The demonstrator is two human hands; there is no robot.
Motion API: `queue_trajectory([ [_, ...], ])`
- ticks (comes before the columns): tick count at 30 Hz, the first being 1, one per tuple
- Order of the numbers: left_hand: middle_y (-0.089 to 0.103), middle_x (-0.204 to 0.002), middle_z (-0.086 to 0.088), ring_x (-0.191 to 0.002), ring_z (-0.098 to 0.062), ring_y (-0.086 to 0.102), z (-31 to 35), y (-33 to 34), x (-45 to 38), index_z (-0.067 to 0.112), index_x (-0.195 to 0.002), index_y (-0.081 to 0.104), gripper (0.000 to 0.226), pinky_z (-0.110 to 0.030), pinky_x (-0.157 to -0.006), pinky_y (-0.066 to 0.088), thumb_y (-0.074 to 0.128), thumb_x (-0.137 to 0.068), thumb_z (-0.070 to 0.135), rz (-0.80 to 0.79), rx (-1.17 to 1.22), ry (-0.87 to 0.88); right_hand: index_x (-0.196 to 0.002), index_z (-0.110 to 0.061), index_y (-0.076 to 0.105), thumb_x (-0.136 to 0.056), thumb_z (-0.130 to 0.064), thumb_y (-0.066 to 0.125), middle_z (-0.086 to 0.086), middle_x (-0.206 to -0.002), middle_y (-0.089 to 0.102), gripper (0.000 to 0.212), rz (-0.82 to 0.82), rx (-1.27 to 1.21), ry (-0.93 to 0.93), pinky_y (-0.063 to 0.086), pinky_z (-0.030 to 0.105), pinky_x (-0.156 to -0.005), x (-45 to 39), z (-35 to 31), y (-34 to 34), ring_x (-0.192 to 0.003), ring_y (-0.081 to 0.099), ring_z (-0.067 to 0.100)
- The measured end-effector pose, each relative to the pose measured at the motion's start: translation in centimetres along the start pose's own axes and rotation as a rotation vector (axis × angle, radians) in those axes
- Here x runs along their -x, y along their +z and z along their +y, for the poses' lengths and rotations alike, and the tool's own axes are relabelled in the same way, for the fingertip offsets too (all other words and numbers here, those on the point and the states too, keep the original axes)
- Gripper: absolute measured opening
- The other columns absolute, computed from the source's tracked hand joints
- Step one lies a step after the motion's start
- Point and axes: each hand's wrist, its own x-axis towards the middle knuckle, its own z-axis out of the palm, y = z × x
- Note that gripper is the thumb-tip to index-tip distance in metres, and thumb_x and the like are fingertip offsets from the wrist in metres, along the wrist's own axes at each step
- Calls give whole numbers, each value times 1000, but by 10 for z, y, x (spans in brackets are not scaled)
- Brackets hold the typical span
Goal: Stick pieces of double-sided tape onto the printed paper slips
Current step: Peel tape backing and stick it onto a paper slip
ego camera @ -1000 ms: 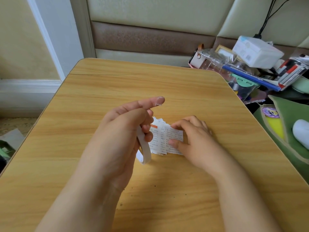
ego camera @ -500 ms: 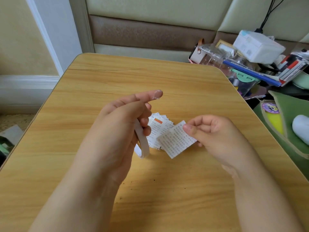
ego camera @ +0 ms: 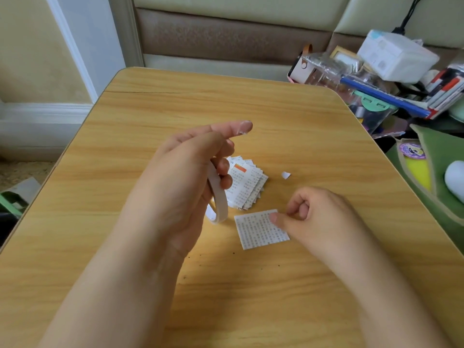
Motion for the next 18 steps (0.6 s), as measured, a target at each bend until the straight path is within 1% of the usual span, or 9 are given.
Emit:
queue_trajectory([
  [1, 57, -73, 7, -58, -12, 37, 0, 1, 0, 10, -87, 76, 33, -22, -51, 38, 44, -84, 5, -1, 8, -9, -77, -25, 60, -76, -39, 75, -11, -65, 47, 21, 61, -34, -43, 30, 15, -51, -1, 0, -1, -58, 43, 4],
  [2, 57, -76, 6, -58, -12, 38, 1, 2, 1, 11, -83, 77, 34, -23, -52, 38, 43, -85, 8, -7, 15, -22, -83, -27, 61, -78, -36, 74, -11, -71, 50, 16, 145, -119, -105, 34, 13, -56, -1, -2, -2, -63, 47, 4],
  [4, 58, -84, -2, -60, -13, 37, 2, 5, 3, 13, -73, 77, 37, -26, -54, 38, 42, -85, 15, -21, 26, -50, -94, -30, 64, -85, -30, 68, -12, -81, 57, 10, 291, -348, -238, 40, 10, -68, 1, -9, -7, -76, 54, 5],
  [5, 58, -90, -6, -60, -13, 36, 2, 6, 4, 13, -68, 77, 40, -27, -56, 37, 41, -86, 18, -28, 32, -62, -99, -31, 64, -87, -29, 64, -13, -85, 59, 11, 327, -443, -303, 41, 10, -72, 3, -14, -10, -82, 57, 6],
  [7, 59, -92, -9, -60, -14, 36, 3, 7, 5, 12, -65, 76, 46, -28, -58, 36, 39, -89, 25, -44, 37, -80, -105, -29, 63, -91, -28, 58, -13, -92, 60, 15, 363, -554, -420, 45, 17, -77, 6, -22, -16, -88, 60, 13],
  [9, 62, -92, -10, -61, -14, 36, 2, 8, 5, 10, -66, 75, 50, -30, -59, 36, 36, -90, 29, -72, 20, -84, -108, -26, 62, -93, -24, 56, -12, -95, 59, 16, 394, -584, -487, 47, 22, -79, 9, -28, -20, -89, 60, 16],
  [13, 62, -100, -17, -62, -15, 35, 0, 8, 6, 12, -66, 76, 57, -31, -60, 35, 31, -92, 34, -114, -31, -79, -107, -23, 64, -93, -20, 57, -13, -97, 59, 16, 411, -571, -517, 48, 26, -78, 10, -31, -24, -89, 61, 16],
  [16, 60, -103, -26, -61, -14, 35, 0, 9, 7, 11, -65, 76, 57, -31, -60, 35, 31, -92, 35, -112, -65, -74, -103, -19, 66, -92, -19, 58, -15, -94, 59, 14, 414, -515, -527, 47, 23, -75, 10, -32, -23, -86, 59, 10],
  [18, 58, -108, -28, -60, -14, 36, 0, 9, 6, 11, -66, 76, 53, -31, -61, 35, 36, -87, 38, -111, -78, -75, -100, -18, 67, -90, -17, 59, -16, -91, 59, 12, 421, -486, -523, 45, 19, -74, 10, -33, -22, -83, 58, 5],
])
